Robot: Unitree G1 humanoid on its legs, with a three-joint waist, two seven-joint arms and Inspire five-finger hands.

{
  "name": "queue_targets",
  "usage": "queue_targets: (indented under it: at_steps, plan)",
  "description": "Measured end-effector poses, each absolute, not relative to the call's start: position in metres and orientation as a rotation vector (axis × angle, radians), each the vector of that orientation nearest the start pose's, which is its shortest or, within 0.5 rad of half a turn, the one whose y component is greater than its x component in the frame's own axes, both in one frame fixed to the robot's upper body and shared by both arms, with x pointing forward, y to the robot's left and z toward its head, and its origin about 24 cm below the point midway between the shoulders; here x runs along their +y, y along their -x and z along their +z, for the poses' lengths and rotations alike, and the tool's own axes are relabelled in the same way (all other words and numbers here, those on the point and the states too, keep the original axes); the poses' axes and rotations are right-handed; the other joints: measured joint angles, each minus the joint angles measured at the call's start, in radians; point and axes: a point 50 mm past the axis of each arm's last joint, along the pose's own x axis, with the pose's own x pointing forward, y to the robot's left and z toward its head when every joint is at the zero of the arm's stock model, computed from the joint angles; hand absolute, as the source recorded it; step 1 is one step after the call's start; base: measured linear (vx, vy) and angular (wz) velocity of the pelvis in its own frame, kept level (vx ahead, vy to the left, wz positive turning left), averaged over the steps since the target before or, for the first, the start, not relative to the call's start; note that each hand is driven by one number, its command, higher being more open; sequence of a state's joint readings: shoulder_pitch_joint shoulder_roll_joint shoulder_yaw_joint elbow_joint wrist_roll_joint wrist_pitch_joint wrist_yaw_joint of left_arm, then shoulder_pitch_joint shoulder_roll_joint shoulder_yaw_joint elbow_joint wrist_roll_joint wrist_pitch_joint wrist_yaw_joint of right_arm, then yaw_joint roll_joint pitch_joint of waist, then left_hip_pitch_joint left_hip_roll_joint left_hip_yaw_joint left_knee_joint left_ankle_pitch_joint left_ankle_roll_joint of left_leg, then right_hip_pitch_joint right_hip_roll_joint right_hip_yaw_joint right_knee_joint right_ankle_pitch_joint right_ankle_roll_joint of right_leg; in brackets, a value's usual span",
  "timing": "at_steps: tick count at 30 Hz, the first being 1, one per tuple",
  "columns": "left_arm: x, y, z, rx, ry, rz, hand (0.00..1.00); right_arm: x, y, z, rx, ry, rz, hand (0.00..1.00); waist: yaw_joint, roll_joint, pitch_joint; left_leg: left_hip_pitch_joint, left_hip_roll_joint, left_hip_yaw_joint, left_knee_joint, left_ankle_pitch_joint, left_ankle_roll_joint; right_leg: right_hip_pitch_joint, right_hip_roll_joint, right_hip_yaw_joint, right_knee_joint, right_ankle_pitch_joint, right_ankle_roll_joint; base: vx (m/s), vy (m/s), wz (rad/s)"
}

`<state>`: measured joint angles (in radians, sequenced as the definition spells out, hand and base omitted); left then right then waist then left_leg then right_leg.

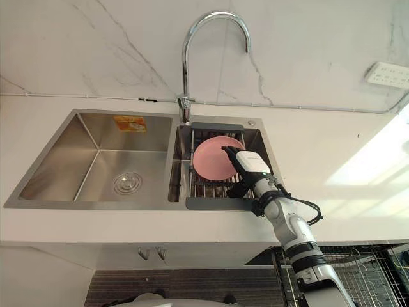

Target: Walk over to the sink, pick up the cup, carry it to the dishwasher, place the cup inside the dishwasher, then close the dishwasher door

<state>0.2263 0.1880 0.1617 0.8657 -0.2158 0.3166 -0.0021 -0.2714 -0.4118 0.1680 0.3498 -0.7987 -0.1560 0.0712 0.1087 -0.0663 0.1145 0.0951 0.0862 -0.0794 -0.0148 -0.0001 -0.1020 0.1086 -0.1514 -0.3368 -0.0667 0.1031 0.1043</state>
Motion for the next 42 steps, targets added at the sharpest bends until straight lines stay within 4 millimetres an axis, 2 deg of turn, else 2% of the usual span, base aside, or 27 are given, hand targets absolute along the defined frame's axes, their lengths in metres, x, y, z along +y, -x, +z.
queue_targets:
  at_steps: [6, 7, 13, 17, 21, 23, 29, 42]
  plan:
    - [0.241, -0.045, -0.156, 1.348, 0.133, 0.370, 1.00, -0.186, -0.302, 0.032, -0.015, 1.290, 0.316, 1.00, 0.007, -0.001, 0.002, 0.000, -0.007, -0.004, 0.000, 0.001, 0.002, 0.000, -0.008, -0.004, 0.010, -0.004, 0.006, -0.01, 0.009, 0.02]
    - [0.241, -0.044, -0.156, 1.352, 0.124, 0.366, 1.00, -0.186, -0.302, 0.031, -0.023, 1.307, 0.303, 0.00, 0.010, -0.001, 0.004, 0.000, -0.008, -0.005, 0.000, 0.001, 0.003, 0.000, -0.009, -0.005, 0.011, -0.005, 0.007, 0.00, 0.000, 0.00]
    - [0.241, -0.042, -0.157, 1.367, 0.103, 0.356, 1.00, -0.188, -0.308, 0.037, -0.079, 1.333, 0.232, 0.00, 0.012, 0.000, 0.018, -0.006, -0.016, -0.011, 0.006, -0.001, 0.006, 0.001, -0.017, -0.012, 0.016, -0.007, 0.009, -0.02, 0.009, 0.03]
    - [0.243, -0.040, -0.156, 1.379, 0.071, 0.342, 1.00, -0.184, -0.305, 0.034, -0.109, 1.416, 0.293, 0.00, 0.011, -0.002, 0.019, -0.006, -0.017, -0.012, 0.013, -0.001, 0.007, 0.004, -0.017, -0.012, 0.019, -0.007, 0.009, -0.02, 0.004, 0.00]
    - [0.241, -0.043, -0.156, 1.376, 0.055, 0.318, 1.00, -0.181, -0.305, 0.037, -0.219, 1.475, 0.222, 0.00, 0.012, 0.005, 0.023, -0.010, -0.017, -0.013, 0.016, -0.006, 0.013, 0.007, -0.017, -0.020, 0.018, -0.011, 0.014, -0.07, 0.005, 0.06]
    - [0.241, -0.043, -0.156, 1.374, 0.055, 0.317, 1.00, -0.175, -0.305, 0.043, -0.293, 1.452, 0.190, 0.00, 0.012, 0.006, 0.024, -0.015, -0.016, -0.013, 0.017, -0.006, 0.014, 0.008, -0.018, -0.026, 0.017, -0.012, 0.016, -0.04, 0.003, 0.11]
    - [0.239, -0.040, -0.157, 1.390, 0.037, 0.301, 1.00, -0.173, -0.306, 0.041, -0.322, 1.436, 0.178, 0.00, 0.016, 0.013, 0.028, -0.016, -0.018, -0.008, 0.020, -0.001, 0.013, 0.011, -0.022, -0.030, 0.017, -0.010, 0.013, -0.01, 0.004, 0.04]
    - [0.235, -0.038, -0.158, 1.395, 0.008, 0.264, 1.00, -0.182, -0.304, 0.050, -0.431, 1.498, 0.156, 0.00, 0.016, 0.026, 0.037, -0.016, -0.018, 0.001, 0.037, -0.010, 0.017, 0.011, -0.022, -0.021, 0.017, -0.010, 0.014, -0.01, 0.004, -0.01]
